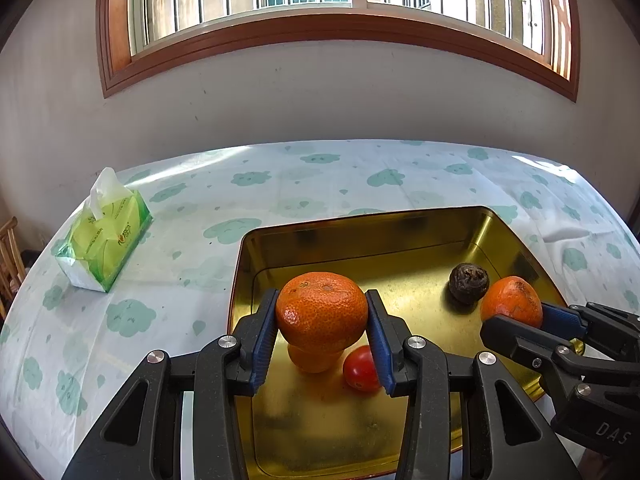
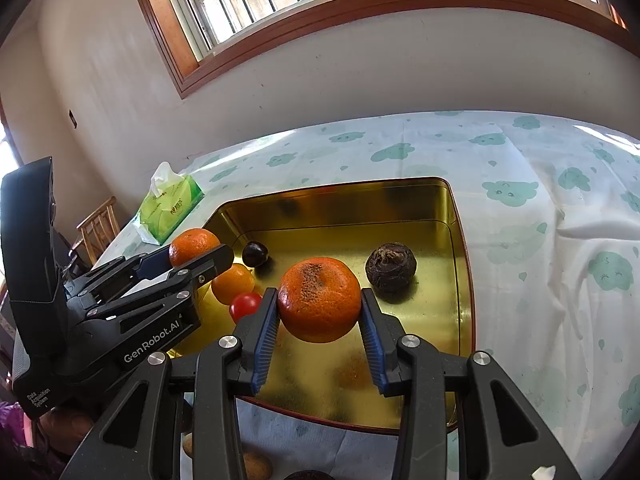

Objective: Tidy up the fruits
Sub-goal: 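Lower both mandarins over the tin interior beside the tomato, then open both tools to drop the mandarins into the tin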

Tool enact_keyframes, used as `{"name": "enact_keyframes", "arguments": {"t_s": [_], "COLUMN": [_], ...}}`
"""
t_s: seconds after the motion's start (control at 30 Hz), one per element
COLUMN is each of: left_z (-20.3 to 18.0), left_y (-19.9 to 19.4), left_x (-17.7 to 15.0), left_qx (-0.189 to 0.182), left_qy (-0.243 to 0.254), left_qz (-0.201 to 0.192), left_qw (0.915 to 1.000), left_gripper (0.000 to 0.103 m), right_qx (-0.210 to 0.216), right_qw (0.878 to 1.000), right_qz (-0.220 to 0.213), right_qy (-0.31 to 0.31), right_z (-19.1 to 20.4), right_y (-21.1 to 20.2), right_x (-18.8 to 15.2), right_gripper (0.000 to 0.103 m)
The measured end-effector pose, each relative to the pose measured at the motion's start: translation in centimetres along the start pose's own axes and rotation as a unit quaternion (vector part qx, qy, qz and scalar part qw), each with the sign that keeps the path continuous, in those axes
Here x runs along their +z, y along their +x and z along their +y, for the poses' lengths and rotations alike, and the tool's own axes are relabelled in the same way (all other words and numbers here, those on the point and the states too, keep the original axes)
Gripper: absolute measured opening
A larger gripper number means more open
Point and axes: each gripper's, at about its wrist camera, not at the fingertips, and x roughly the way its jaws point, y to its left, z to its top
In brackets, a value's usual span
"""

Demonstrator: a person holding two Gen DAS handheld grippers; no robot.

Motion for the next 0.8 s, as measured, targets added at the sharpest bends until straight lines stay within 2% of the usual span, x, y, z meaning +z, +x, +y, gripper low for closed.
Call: {"name": "enact_keyframes", "arguments": {"t_s": [0.6,0.7,0.8], "left_z": [-0.5,-0.7,-0.8], "left_y": [0.8,0.9,0.6], "left_x": [0.5,0.8,1.1], "left_qx": [0.001,0.006,0.010], "left_qy": [0.002,0.004,0.007], "left_qz": [0.008,0.010,-0.003], "left_qw": [1.0000,0.9999,0.9999], "left_gripper": [0.043,0.046,0.057], "right_qx": [0.000,0.000,0.000], "right_qw": [1.000,1.000,1.000], "right_qz": [0.000,-0.004,-0.014], "right_qy": [-0.001,0.001,0.007], "right_z": [-0.1,-0.2,-0.5], "right_y": [1.0,1.2,1.0], "right_x": [0.5,0.6,0.7], "right_gripper": [0.037,0.039,0.040]}}
